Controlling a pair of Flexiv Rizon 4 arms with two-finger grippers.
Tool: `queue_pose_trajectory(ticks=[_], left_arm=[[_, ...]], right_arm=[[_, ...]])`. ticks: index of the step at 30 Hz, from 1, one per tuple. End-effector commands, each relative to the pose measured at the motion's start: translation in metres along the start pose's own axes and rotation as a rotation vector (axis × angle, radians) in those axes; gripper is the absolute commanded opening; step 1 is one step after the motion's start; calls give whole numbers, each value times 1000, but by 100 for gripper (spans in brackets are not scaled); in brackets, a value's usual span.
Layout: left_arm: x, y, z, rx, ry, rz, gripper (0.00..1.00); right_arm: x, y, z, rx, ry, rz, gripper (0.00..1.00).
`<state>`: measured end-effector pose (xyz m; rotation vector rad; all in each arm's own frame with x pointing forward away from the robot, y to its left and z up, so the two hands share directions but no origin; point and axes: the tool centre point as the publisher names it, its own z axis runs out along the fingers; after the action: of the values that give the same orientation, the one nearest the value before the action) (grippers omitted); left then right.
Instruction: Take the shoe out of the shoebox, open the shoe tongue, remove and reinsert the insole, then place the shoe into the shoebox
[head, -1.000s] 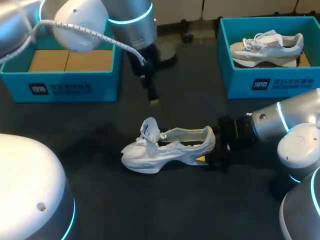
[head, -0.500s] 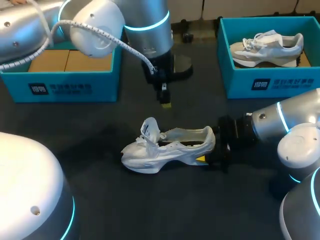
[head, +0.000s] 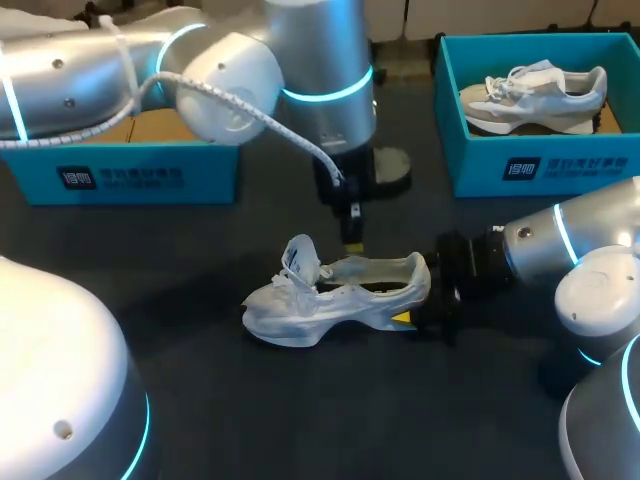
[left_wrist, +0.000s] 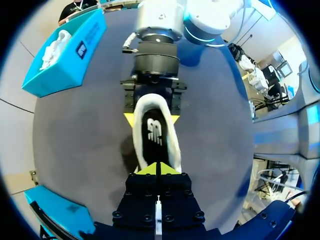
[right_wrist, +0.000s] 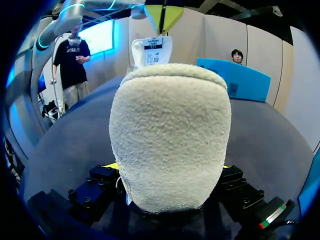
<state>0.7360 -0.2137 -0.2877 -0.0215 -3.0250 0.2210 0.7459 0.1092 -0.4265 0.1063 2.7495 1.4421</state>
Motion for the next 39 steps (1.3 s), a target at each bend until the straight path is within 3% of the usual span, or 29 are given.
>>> queue_pose_trajectory(ticks=[1,26,39], left_arm=[[6,-12,14,-22,19,5,0],[7,-13,16,-27,14,-3,0],[2,-17,64,-39,73,7,0]], right_arm=[[-1,-3,6,5,-3,0,0],[-1,-3,6,5,-3,0,0],[-1,-3,6,5,-3,0,0]])
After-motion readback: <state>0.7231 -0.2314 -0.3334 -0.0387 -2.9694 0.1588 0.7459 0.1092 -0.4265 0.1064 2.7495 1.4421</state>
